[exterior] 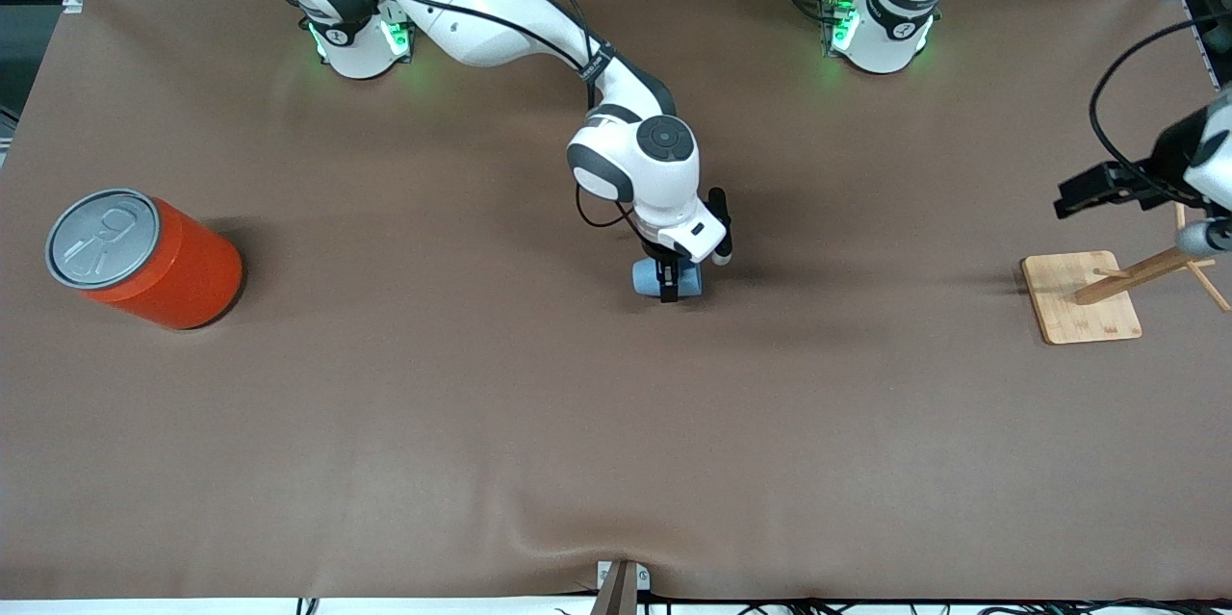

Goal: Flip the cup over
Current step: 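Lift the blue cup with the right gripper toward the table middle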

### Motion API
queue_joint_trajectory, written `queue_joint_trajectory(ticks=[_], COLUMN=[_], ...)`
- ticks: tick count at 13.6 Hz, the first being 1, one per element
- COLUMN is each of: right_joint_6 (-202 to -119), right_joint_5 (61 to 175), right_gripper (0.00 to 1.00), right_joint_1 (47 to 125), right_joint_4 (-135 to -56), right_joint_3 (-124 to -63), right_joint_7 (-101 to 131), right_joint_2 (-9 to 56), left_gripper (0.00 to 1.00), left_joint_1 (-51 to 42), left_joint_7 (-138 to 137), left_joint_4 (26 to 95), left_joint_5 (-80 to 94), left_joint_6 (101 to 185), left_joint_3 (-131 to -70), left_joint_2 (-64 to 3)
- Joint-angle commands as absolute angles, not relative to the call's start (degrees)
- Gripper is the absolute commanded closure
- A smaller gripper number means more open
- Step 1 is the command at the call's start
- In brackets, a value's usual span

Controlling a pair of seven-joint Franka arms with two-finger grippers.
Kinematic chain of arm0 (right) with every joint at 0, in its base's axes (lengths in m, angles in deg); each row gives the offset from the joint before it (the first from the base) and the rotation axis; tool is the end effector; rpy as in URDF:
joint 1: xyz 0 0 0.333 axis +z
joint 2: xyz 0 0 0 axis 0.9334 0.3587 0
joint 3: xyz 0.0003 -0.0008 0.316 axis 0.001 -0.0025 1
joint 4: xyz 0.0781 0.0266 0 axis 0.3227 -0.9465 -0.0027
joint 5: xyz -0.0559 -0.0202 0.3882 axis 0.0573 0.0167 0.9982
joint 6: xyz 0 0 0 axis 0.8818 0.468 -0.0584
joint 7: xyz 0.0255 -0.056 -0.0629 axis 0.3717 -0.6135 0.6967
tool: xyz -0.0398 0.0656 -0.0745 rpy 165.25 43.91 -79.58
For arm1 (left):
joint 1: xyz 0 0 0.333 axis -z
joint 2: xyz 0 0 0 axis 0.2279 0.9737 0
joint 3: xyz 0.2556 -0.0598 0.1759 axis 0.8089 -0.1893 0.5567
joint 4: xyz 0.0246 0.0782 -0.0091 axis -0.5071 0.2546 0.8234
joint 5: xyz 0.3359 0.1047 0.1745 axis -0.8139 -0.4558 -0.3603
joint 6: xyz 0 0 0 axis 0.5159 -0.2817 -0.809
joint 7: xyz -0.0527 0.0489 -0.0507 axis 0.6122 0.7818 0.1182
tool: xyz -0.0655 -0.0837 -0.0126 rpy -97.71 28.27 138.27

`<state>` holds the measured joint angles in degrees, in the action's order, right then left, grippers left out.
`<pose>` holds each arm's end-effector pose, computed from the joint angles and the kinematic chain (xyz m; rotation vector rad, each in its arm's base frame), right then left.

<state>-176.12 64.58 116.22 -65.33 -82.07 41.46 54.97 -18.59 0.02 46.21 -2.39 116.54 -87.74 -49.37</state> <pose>0.4884 0.5989 0.2080 2.1027 2.1572 0.2360 0.5903 0.0050 0.5933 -3.1343 -0.1933 0.0565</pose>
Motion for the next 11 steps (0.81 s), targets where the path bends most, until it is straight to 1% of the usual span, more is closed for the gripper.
queue_joint_trajectory(ticks=[1, 3, 4, 5, 7, 11], right_joint_6=[-176.09, -176.27, -176.27, -176.27, -176.09, -175.65], right_joint_5=[62.61, 62.7, 62.79, 63.31, 63.14, 63.23], right_gripper=[1.0, 1.0, 0.87, 0.01, 0.0, 0.0], right_joint_1=[118.64, 118.55, 118.64, 118.72, 118.73, 118.55], right_joint_4=[-63.21, -63.3, -63.3, -63.21, -63.3, -63.3], right_joint_3=[-85.17, -85.17, -85.17, -85.08, -85.17, -85.08], right_joint_7=[38.89, 38.36, 38.18, 37.49, 32.92, 32.82], right_joint_2=[56.71, 57.15, 57.32, 57.33, 57.33, 56.98], left_gripper=[0.0, 0.0, 0.0, 0.0, 0.0, 0.0], left_joint_1=[-19.41, -20.98, -21.52, -21.61, -22.48, -22.66], left_joint_7=[-0.27, -0.36, -0.36, -0.45, -0.45, 0.34], left_joint_4=[45.58, 45.58, 45.58, 45.58, 45.58, 45.67], left_joint_5=[-2.62, -2.36, -2.01, -2.0, -1.83, -1.65], left_joint_6=[122.42, 124.2, 124.2, 124.2, 124.2, 124.2], left_joint_3=[-88.1, -88.1, -88.19, -88.11, -88.19, -88.19], left_joint_2=[-47.13, -46.42, -46.07, -45.8, -45.54, -44.31])
